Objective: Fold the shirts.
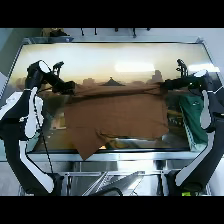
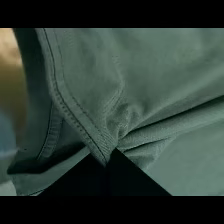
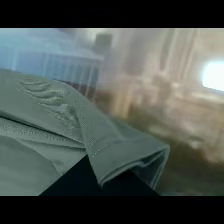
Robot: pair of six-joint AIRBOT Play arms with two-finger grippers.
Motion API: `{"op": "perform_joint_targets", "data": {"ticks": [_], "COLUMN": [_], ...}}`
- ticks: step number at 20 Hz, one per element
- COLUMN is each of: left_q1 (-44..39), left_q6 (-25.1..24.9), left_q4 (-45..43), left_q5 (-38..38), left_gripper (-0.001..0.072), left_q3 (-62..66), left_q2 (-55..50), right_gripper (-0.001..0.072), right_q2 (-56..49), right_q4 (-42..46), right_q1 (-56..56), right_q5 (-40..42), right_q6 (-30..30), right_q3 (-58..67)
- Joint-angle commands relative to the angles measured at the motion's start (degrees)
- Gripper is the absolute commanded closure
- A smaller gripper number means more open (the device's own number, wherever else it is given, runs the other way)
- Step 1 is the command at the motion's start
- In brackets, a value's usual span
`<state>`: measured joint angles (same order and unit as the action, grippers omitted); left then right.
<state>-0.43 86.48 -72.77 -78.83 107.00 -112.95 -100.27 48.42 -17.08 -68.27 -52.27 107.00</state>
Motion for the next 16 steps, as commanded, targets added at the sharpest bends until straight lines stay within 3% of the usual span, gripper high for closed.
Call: {"op": "perform_joint_targets", "data": {"ticks": [1,7,8,9,10,11,12,13,14,15,16], "left_q1": [-0.4,-0.9,-1.0,-1.0,-1.0,-0.9,-0.4,0.2,0.8,1.5,2.3], "left_q6": [1.9,1.9,1.9,1.9,2.0,2.6,2.6,2.5,2.5,2.5,2.6], "left_q4": [-2.7,-2.2,-2.2,-2.2,-2.1,-2.2,-2.2,-2.2,-2.1,-2.1,-2.1], "left_q5": [3.0,7.1,7.1,6.8,6.0,4.4,2.2,-0.6,-3.7,-6.6,-9.4], "left_gripper": [0.0698,0.0694,0.0692,0.0527,0.0135,0.0038,0.0036,0.0036,0.0036,0.0036,0.0036], "left_q3": [-3.2,-3.1,-3.1,-3.1,-2.9,-2.0,-0.5,1.6,4.4,6.6,7.9], "left_q2": [0.0,0.0,0.0,0.0,0.0,0.0,0.0,0.0,0.0,0.1,0.5], "right_gripper": [0.0689,0.0682,0.0628,0.0449,0.0405,0.0405,0.0402,0.0333,0.0152,0.0119,0.0148], "right_q2": [-0.9,-0.9,-0.9,-0.8,-0.2,0.9,2.6,4.4,6.4,7.8,8.8], "right_q4": [1.7,1.5,1.5,1.5,1.7,2.4,4.3,6.7,9.3,10.7,10.7], "right_q1": [0.1,0.8,1.0,1.2,1.2,0.9,0.3,-0.4,-1.5,-2.7,-4.3], "right_q5": [-1.2,-1.2,-1.2,-1.3,-1.9,-2.9,-4.1,-5.6,-7.5,-9.9,-13.5], "right_q6": [-0.4,-0.5,-0.5,-0.5,-0.5,-0.9,-2.4,-4.4,-7.5,-9.7,-10.9], "right_q3": [0.1,0.1,0.1,0.2,0.2,0.2,0.2,0.2,0.2,0.1,0.0]}}
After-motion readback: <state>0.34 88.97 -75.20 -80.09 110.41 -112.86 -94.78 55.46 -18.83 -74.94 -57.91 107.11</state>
